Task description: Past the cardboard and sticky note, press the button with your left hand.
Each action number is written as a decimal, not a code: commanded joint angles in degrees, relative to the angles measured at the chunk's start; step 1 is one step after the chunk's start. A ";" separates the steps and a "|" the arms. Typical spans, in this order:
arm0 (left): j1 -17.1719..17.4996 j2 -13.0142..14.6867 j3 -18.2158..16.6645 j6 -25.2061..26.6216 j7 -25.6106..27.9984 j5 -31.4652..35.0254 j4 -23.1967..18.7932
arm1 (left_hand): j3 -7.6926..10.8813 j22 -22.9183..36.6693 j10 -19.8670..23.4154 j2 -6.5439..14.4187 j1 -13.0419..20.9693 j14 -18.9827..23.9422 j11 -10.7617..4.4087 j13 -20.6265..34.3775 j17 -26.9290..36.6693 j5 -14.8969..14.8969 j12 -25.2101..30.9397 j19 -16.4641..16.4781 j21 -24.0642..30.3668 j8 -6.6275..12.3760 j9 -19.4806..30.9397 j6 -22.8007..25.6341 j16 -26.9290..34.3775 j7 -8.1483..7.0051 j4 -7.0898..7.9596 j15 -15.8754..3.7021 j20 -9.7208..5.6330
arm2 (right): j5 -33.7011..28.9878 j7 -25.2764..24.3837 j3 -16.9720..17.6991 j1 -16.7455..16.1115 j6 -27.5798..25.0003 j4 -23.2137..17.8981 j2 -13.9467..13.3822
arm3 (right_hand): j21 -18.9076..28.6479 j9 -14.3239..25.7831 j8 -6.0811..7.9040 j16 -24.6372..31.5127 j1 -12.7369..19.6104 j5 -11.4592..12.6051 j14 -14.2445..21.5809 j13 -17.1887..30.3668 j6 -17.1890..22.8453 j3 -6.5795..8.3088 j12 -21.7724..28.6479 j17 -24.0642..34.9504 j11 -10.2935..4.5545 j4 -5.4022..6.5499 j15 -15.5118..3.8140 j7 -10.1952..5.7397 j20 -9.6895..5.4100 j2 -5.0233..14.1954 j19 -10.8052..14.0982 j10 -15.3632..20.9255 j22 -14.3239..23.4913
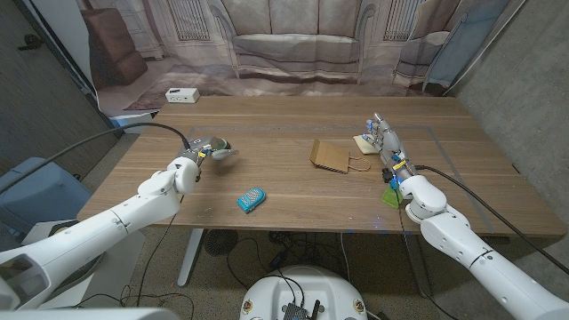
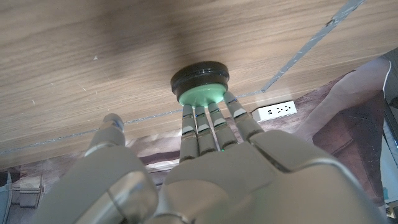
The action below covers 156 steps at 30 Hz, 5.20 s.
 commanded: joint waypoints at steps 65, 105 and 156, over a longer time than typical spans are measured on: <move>13.33 1.13 -16.88 -13.96 16.59 -10.69 -9.88 | 0.52 0.02 1.47 1.17 0.57 0.99 0.84 0.33 0.27 -0.05 -0.70 0.19 -0.45 -0.97 0.33 -0.47 -0.45 0.36 -0.08 0.77 0.32 | 0.25 1.87 0.51 -0.99 3.70 1.55 0.27 | 0.46 0.10 0.26 0.43 0.04 0.11 1.10 0.22 0.61 -0.19 0.70 0.23 -0.68 -0.33 -0.08 -0.04 0.09 0.64 0.40 1.31 0.11; 15.04 -5.72 -22.00 -36.13 10.24 -31.21 -2.72 | -0.66 -0.09 -8.64 0.39 -1.27 -8.89 3.90 0.41 0.38 -0.04 -3.27 -8.38 -3.09 -2.22 0.25 -13.12 -1.30 2.49 0.53 3.61 0.32 | 0.47 2.72 0.87 -1.20 5.78 2.47 0.75 | 0.47 0.10 0.22 0.43 -0.07 0.13 1.29 0.23 0.55 -0.40 0.63 0.24 -0.75 -0.34 -0.13 -0.14 0.07 0.66 0.58 1.43 0.11; 10.93 -16.19 -20.37 -50.42 -7.73 -57.56 7.33 | -1.28 -0.11 -12.27 1.10 -3.26 -12.60 4.67 0.36 0.41 -0.04 -3.25 -13.45 -3.47 -2.03 0.17 -16.28 -1.31 2.98 1.49 4.39 0.47 | 1.40 5.92 1.94 -1.27 6.36 2.31 -1.51 | 0.52 0.10 0.53 0.59 -0.34 0.14 2.19 0.22 1.62 -0.79 0.77 0.25 -1.56 -0.31 -0.63 -0.44 -0.16 0.53 1.27 2.45 0.10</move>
